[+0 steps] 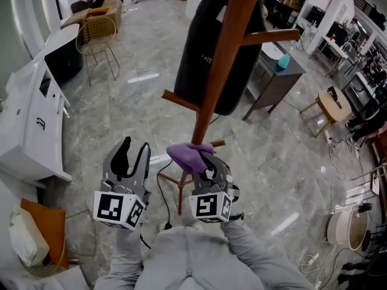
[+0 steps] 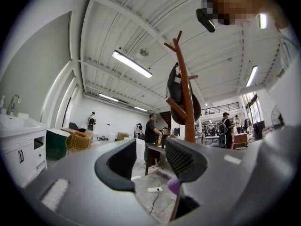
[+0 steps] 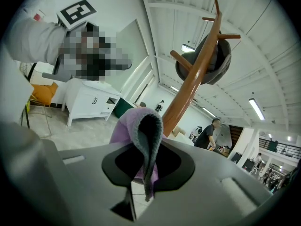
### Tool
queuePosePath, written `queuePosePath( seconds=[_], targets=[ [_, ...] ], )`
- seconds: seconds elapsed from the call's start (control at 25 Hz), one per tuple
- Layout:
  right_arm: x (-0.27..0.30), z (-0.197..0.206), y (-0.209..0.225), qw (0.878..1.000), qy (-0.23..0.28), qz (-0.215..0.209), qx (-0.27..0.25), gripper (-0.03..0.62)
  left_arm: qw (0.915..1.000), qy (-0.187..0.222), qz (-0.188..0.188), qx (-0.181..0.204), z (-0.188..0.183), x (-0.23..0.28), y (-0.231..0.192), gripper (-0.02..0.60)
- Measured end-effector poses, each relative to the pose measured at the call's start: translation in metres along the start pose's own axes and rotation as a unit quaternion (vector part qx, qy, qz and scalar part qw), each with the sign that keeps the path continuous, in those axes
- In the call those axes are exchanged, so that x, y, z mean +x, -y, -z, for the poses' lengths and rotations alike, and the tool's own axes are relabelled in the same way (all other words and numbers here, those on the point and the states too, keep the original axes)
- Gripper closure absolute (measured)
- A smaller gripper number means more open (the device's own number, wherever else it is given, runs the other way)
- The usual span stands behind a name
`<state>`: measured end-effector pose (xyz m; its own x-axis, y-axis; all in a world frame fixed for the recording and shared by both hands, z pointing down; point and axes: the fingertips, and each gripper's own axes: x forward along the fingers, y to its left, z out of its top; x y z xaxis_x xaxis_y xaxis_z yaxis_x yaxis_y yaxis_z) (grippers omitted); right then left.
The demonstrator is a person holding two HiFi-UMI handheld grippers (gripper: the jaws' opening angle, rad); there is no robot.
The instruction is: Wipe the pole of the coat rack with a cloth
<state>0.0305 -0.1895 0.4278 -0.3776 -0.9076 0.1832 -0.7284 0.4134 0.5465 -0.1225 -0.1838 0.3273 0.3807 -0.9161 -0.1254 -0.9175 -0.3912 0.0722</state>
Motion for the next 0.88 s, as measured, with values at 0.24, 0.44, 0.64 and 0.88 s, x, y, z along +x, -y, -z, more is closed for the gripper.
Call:
queuePosePath(
  seconds=[0.24, 0.44, 0.64, 0.88],
  targets=[
    [-0.025, -0.033, 0.020, 0.999, 0.041, 0.024, 0.021, 0.549, 1.0000, 0.002, 0.003, 0.003, -0.007, 0.001, 0.003, 0.377],
    [-0.052, -0.081, 0.044, 0.994, 0.095, 0.056, 0.016, 0.549, 1.0000, 0.007, 0.004, 0.003, -0.011, -0.002, 0.003, 0.377],
    [-0.081, -0.145, 0.075, 0.981, 0.167, 0.094, 0.010, 0.549, 0.9999, 0.013, 0.003, 0.001, -0.013, -0.006, -0.002, 0.377],
    [-0.100, -0.238, 0.110, 0.952, 0.268, 0.146, -0.003, 0.549, 0.9997, 0.023, 0.004, 0.001, -0.020, -0.012, -0.011, 0.377]
  ],
)
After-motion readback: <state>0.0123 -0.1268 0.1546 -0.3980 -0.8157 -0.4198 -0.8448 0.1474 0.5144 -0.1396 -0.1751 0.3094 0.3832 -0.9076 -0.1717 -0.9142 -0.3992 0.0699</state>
